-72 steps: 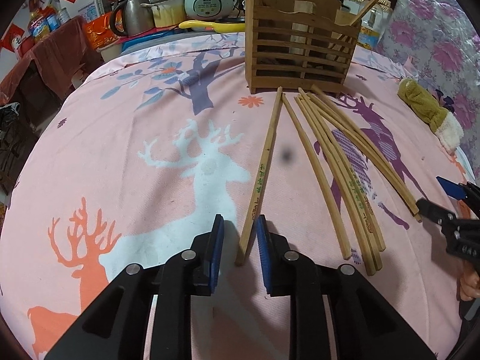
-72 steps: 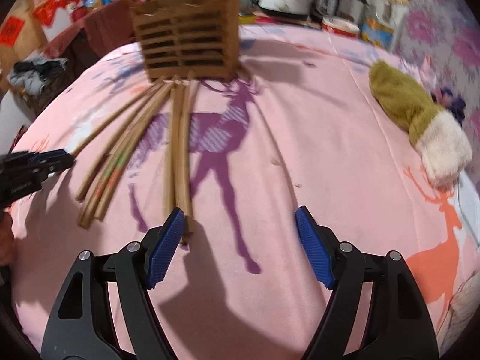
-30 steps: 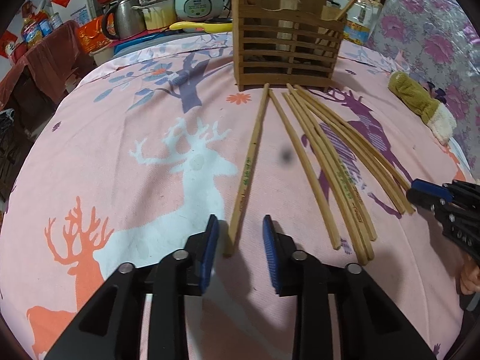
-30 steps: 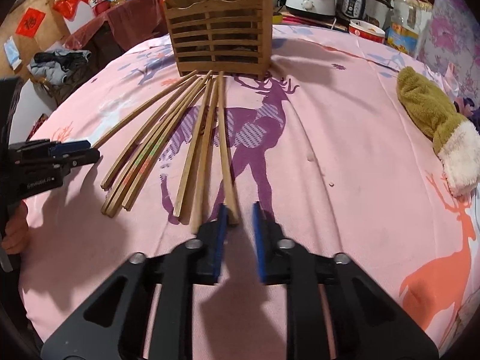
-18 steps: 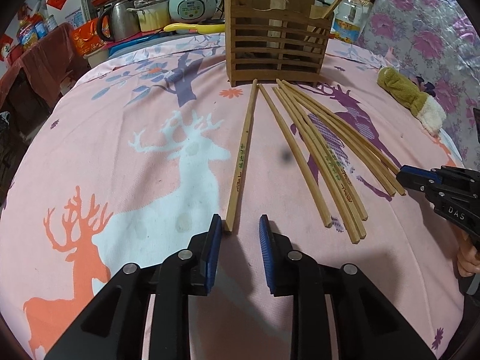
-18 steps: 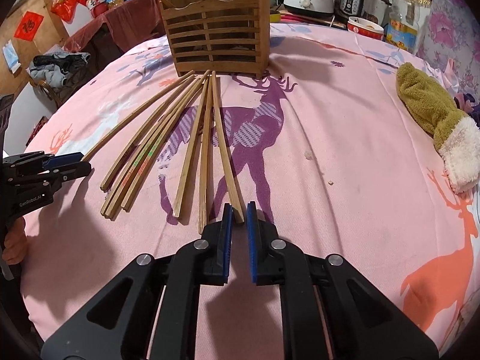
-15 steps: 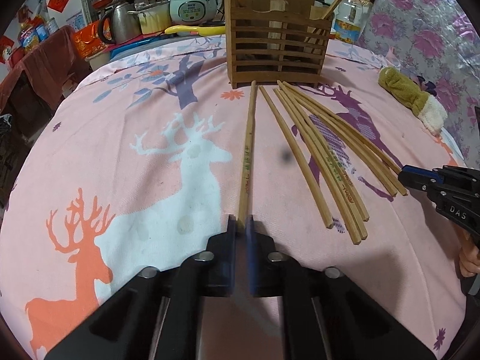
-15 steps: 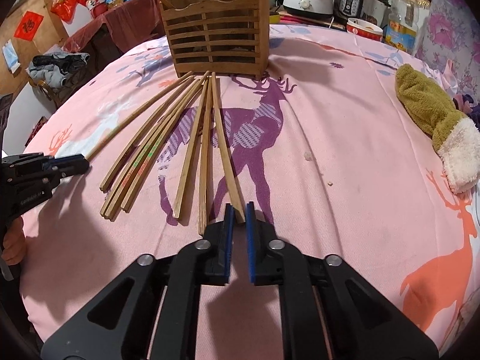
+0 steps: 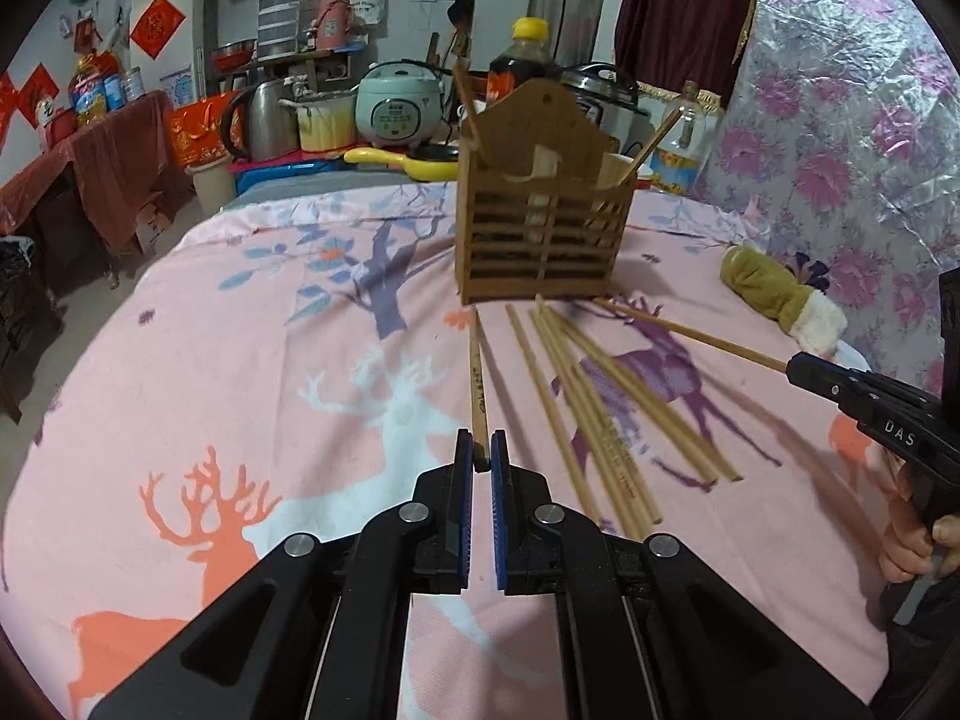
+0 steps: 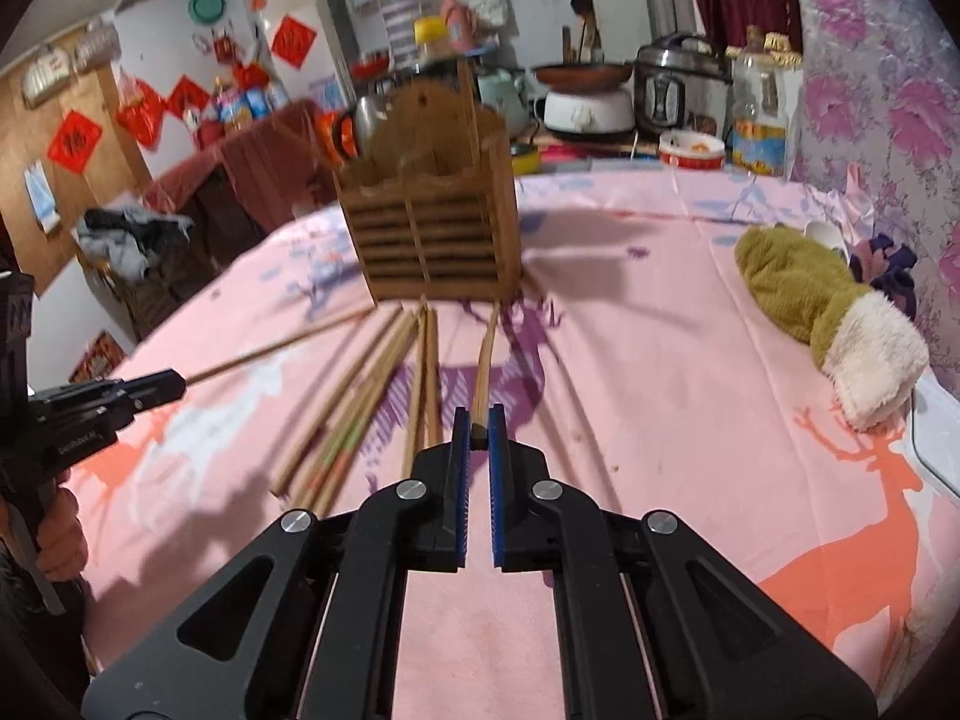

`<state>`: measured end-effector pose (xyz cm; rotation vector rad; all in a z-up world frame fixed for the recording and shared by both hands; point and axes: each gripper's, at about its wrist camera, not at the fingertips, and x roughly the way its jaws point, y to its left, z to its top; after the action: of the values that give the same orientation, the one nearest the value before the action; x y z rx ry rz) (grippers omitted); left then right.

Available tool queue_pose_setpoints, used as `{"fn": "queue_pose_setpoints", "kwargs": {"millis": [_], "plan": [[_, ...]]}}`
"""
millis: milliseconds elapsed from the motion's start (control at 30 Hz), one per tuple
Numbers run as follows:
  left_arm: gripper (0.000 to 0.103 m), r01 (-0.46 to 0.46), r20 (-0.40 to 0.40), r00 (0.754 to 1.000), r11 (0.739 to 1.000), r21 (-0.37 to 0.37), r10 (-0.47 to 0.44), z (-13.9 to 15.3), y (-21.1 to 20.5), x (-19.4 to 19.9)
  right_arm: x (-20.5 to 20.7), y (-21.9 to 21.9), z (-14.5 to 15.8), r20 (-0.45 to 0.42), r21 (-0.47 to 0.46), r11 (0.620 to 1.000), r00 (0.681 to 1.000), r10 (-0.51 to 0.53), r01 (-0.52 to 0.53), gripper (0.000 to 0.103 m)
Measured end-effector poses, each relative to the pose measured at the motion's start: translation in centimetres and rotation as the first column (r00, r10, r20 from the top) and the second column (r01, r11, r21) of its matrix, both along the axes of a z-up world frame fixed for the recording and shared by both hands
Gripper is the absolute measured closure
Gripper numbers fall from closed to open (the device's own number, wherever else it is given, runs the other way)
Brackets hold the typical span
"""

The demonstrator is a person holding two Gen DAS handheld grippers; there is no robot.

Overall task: Organize utensils
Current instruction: 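Lift both chopsticks and lower them into the wooden holder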

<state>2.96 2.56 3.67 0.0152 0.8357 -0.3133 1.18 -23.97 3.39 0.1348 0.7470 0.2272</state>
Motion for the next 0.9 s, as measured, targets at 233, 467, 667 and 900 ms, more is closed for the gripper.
{"fn": "queue_pose_setpoints", "kwargs": {"millis": [233, 467, 667, 900], "plan": [[0.097, 0.045, 0.05, 0.998, 0.999, 0.011, -0.046, 5.6, -1.8, 0.8, -0.5, 0.7, 4.2, 0.095, 0.011, 1.0, 0.995, 0.005, -0.006, 0.097], [0.097, 0.049, 0.073, 0.996, 0.998, 0.03, -0.051, 8.9, -3.9, 2.5, -0.4, 1.2, 7.1, 0.148, -0.008, 1.0, 0.989, 0.008, -0.007, 0.097], [0.097, 0.04, 0.093, 0.995, 0.999, 0.03, -0.043, 11.5, -4.8, 4.0, 0.4, 1.7, 8.6, 0.165, -0.022, 1.0, 0.986, 0.01, -0.006, 0.097], [0.097, 0.023, 0.131, 0.991, 0.999, 0.034, -0.027, 14.6, -5.9, 6.3, 2.5, 2.9, 10.2, 0.187, -0.057, 0.998, 0.982, 0.015, -0.004, 0.097]]}}
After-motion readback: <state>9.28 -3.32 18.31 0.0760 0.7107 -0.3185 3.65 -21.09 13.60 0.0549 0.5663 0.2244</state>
